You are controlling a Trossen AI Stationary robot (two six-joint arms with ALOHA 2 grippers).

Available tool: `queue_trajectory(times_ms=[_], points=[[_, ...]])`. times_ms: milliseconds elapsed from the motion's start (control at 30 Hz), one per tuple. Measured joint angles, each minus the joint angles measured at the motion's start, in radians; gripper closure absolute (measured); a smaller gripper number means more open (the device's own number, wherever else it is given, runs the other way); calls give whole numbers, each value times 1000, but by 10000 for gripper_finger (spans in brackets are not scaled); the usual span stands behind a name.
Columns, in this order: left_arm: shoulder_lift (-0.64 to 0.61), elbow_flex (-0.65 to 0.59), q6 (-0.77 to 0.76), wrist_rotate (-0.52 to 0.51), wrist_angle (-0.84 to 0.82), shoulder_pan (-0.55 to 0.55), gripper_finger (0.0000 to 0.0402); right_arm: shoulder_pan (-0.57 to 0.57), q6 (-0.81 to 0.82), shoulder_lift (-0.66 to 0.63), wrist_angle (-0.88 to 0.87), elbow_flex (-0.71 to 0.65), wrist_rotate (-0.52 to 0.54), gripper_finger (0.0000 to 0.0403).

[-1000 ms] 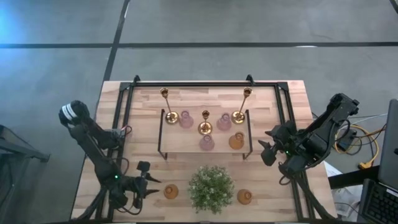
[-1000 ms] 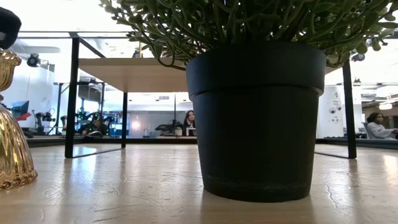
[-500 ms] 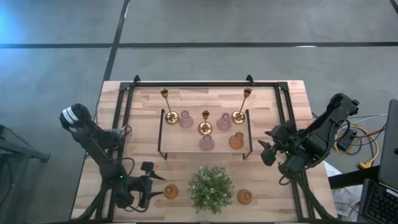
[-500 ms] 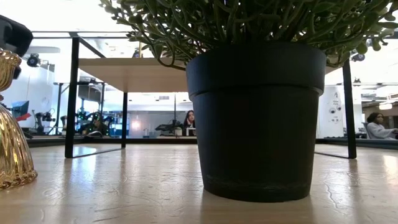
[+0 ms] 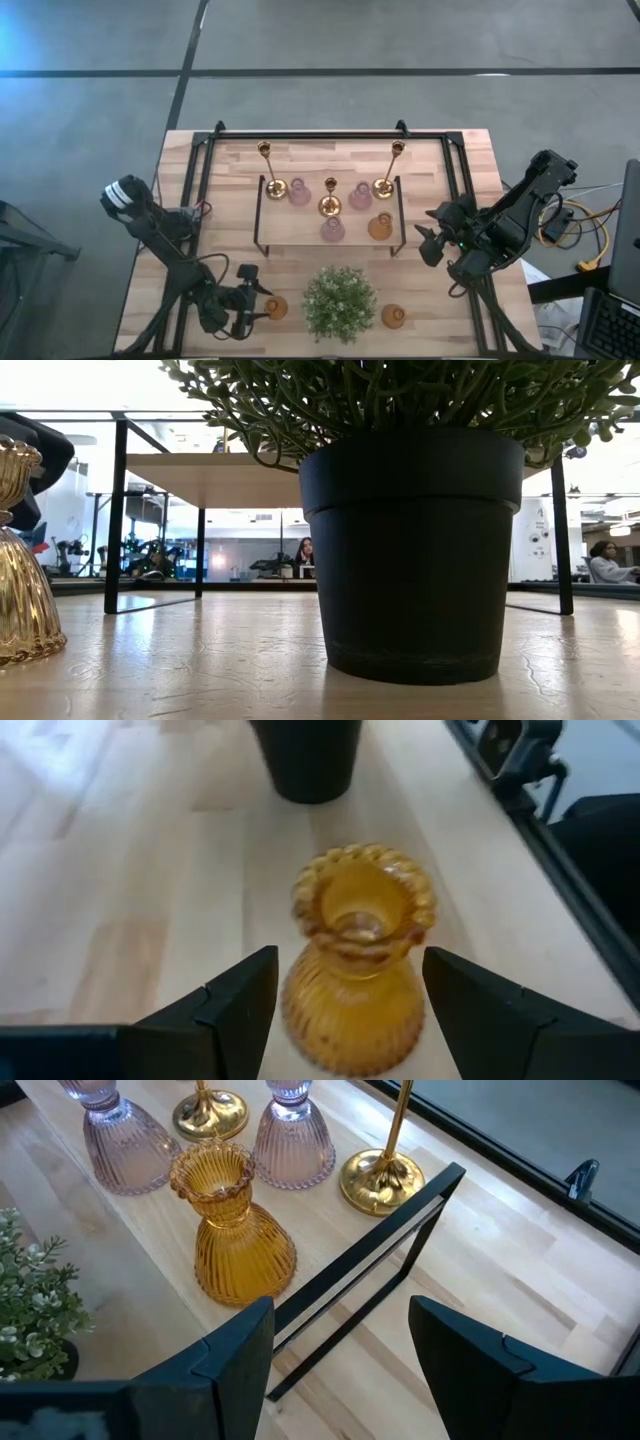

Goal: Pick & Place candle stick holders
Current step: Put the left yellow vase on the shelf

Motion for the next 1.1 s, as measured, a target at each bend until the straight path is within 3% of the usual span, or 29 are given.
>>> queue_trajectory(times_ms=[500,667,900,1100], points=[[53,0,86,49,117,48,159,0,0,0,-1,-1,1,177],[56,0,90,49,124,55,191,0,0,0,-1,-4,1,177],[73,1,105,48,138,73,274,0,0,0,-1,-4,1,177],[71,3,114,83,157,94,274,0,0,0,-1,-6,1,177]])
